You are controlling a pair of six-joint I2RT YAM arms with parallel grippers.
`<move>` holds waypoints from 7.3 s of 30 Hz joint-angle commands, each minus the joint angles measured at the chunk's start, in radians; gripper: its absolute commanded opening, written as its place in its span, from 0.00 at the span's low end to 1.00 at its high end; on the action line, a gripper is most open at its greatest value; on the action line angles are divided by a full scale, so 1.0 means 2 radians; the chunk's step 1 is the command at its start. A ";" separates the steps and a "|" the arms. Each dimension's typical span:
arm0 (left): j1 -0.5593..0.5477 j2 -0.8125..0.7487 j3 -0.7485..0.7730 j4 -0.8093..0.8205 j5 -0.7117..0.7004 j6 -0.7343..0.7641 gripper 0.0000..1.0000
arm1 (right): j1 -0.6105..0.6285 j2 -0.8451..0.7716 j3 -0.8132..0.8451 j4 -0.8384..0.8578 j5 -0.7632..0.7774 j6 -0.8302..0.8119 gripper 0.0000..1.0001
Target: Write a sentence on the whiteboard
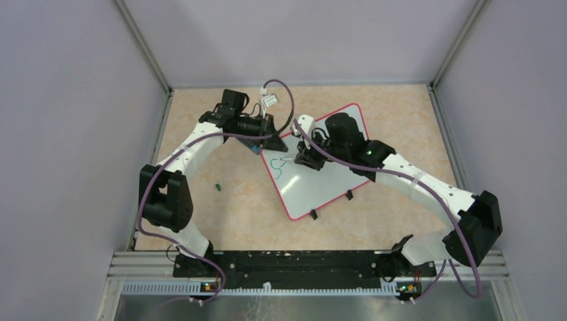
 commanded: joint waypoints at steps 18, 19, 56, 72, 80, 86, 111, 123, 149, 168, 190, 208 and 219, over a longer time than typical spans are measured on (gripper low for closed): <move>-0.010 0.002 -0.006 0.013 0.027 0.008 0.00 | 0.003 -0.037 -0.045 -0.007 0.015 -0.010 0.00; -0.011 0.001 -0.006 0.013 0.028 0.008 0.00 | 0.003 -0.038 -0.042 -0.009 0.019 -0.013 0.00; -0.014 0.002 -0.005 0.013 0.028 0.008 0.00 | -0.001 -0.029 -0.002 -0.006 0.045 -0.024 0.00; -0.014 0.002 -0.003 0.013 0.027 0.008 0.00 | -0.008 -0.053 -0.054 -0.018 0.040 -0.019 0.00; -0.013 0.001 -0.005 0.013 0.028 0.008 0.00 | -0.002 -0.051 -0.065 -0.013 0.028 -0.009 0.00; -0.014 0.000 -0.006 0.013 0.027 0.008 0.00 | -0.003 -0.043 -0.039 -0.011 0.041 -0.009 0.00; -0.014 0.002 -0.006 0.013 0.030 0.008 0.00 | -0.026 -0.063 -0.011 -0.045 -0.010 -0.022 0.00; -0.014 -0.005 -0.010 0.017 0.031 0.008 0.00 | -0.038 -0.058 -0.017 -0.028 0.017 -0.007 0.00; -0.014 -0.003 -0.011 0.018 0.030 0.008 0.00 | -0.036 -0.039 -0.034 -0.029 0.012 -0.016 0.00; -0.015 -0.002 -0.011 0.017 0.032 0.008 0.00 | -0.050 -0.058 -0.031 -0.052 0.051 -0.036 0.00; -0.015 -0.001 -0.009 0.018 0.034 0.008 0.00 | -0.052 -0.025 0.007 -0.037 0.035 -0.020 0.00; -0.015 0.000 -0.009 0.018 0.034 0.008 0.00 | -0.032 -0.028 -0.011 -0.047 0.035 -0.023 0.00; -0.015 0.001 -0.009 0.018 0.034 0.008 0.00 | -0.036 -0.060 -0.006 -0.064 0.019 -0.022 0.00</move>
